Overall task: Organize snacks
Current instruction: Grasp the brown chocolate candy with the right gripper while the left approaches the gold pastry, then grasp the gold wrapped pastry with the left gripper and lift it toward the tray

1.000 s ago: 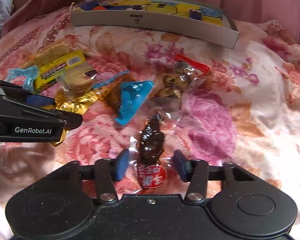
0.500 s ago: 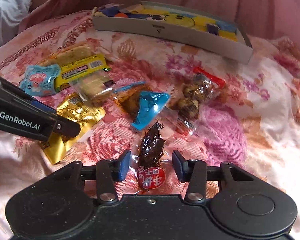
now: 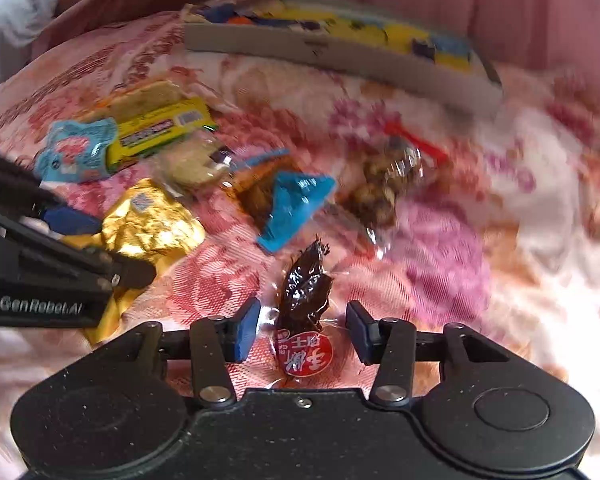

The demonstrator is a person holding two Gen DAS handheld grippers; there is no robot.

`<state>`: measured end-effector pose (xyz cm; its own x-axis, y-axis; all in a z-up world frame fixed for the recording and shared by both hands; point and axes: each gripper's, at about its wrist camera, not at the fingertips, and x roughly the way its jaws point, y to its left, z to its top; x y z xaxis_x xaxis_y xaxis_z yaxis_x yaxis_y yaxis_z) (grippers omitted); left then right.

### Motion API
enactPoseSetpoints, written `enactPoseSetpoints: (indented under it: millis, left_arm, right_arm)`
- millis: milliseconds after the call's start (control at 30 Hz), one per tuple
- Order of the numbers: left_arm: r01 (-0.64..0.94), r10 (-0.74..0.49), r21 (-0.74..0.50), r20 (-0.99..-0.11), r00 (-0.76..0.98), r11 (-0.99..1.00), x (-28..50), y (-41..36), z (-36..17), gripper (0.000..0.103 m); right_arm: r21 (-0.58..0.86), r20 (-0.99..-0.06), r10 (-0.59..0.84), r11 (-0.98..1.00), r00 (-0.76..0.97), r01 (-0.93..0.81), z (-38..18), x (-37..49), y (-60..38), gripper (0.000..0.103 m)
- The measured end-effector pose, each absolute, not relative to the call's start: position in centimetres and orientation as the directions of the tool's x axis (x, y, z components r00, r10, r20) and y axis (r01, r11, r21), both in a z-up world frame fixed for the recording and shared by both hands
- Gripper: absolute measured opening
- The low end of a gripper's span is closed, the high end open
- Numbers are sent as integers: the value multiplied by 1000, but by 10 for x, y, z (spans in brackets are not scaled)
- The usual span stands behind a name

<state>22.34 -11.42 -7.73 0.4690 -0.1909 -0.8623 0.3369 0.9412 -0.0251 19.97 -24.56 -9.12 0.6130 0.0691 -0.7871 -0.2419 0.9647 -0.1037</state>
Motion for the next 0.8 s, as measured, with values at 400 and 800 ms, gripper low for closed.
enactPoseSetpoints:
  millis: [400,800]
  left_arm:
    - [346,-91,92,-874,477,934,221,-129,-77,41]
    - [409,-59,233,-807,587,882,194,-125,-52,32]
  right_arm:
    - [-69,-762,68,980,644,-186,-87,194,-249,46]
    - [-267,-632,-2,939,775,-216,-65,167,-230,46]
